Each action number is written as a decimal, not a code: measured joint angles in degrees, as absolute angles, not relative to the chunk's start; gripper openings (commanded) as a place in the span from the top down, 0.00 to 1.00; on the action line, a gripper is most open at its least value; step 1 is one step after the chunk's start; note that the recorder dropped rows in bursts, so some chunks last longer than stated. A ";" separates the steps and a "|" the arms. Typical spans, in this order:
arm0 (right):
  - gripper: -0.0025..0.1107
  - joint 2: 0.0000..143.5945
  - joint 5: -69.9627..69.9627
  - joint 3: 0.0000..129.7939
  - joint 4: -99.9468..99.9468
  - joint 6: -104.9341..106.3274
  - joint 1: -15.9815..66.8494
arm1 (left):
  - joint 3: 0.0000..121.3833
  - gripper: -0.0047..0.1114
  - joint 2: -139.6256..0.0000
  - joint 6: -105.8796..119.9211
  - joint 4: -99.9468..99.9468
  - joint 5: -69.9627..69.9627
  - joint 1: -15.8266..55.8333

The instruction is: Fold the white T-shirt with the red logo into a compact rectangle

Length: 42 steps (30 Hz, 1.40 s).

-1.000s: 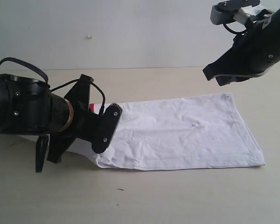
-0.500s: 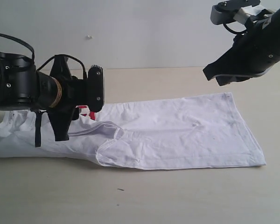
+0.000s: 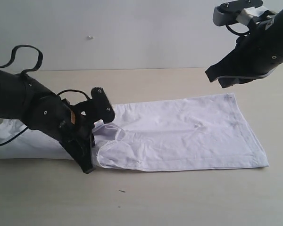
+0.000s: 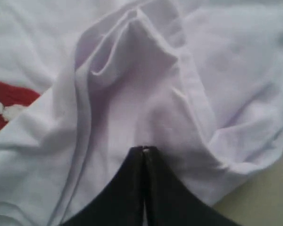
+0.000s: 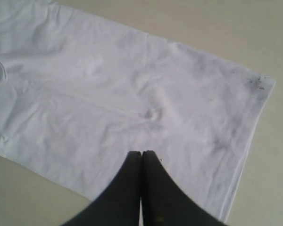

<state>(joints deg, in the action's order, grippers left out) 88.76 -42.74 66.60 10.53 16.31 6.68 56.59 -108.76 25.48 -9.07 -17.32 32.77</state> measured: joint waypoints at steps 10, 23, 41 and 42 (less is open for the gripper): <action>0.98 88.76 -42.09 66.60 10.53 16.31 6.68 | 58.43 0.96 -113.25 23.59 -8.65 -10.47 27.74; 0.98 88.76 -42.20 66.60 10.53 16.31 6.68 | 60.43 0.95 -110.26 20.57 -7.19 -13.46 28.86; 0.98 88.76 -42.20 66.60 10.53 16.31 6.68 | 60.43 0.83 -114.31 22.46 -6.15 -11.45 28.79; 0.98 88.76 -42.20 66.60 10.53 16.31 6.68 | 60.43 0.84 -114.31 22.46 -6.15 -11.16 28.51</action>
